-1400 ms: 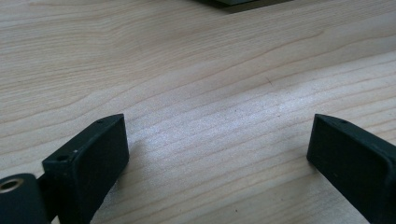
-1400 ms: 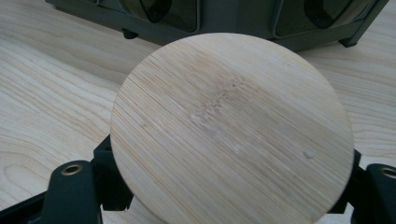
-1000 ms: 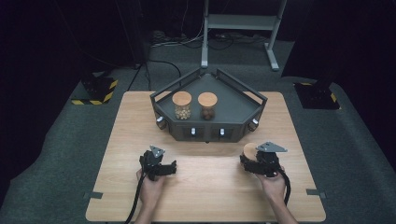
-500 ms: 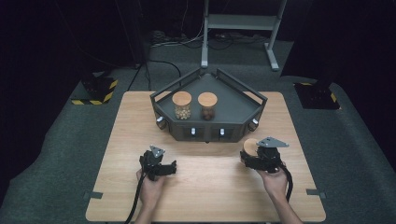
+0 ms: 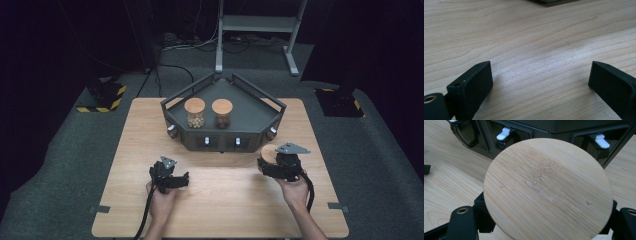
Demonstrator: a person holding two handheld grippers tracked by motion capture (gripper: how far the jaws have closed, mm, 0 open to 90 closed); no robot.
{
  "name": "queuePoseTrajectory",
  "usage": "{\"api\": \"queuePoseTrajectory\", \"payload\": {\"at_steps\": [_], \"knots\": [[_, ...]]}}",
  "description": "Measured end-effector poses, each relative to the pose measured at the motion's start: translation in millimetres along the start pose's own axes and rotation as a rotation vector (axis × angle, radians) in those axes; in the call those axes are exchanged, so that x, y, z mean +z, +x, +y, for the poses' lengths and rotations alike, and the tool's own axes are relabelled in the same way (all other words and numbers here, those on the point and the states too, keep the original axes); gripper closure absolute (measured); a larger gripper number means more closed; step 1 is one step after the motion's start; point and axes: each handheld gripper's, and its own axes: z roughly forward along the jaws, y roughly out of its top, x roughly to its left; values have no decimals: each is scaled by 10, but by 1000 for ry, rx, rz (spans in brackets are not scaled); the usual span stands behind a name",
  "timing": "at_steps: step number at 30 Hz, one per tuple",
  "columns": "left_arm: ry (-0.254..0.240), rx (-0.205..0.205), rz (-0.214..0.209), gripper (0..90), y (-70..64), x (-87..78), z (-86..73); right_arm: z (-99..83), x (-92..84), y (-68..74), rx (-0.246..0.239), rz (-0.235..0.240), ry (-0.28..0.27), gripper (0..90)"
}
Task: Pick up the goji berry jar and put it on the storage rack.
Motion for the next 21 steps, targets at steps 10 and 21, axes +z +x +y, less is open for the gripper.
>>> {"api": "queuePoseTrajectory", "payload": {"at_steps": [10,21], "knots": [[0,0,0,56,0,0,0,90,-19,-19,13,8,3,258],[0,0,0,56,0,0,0,292,-40,-14,17,3,-15,258]]}}
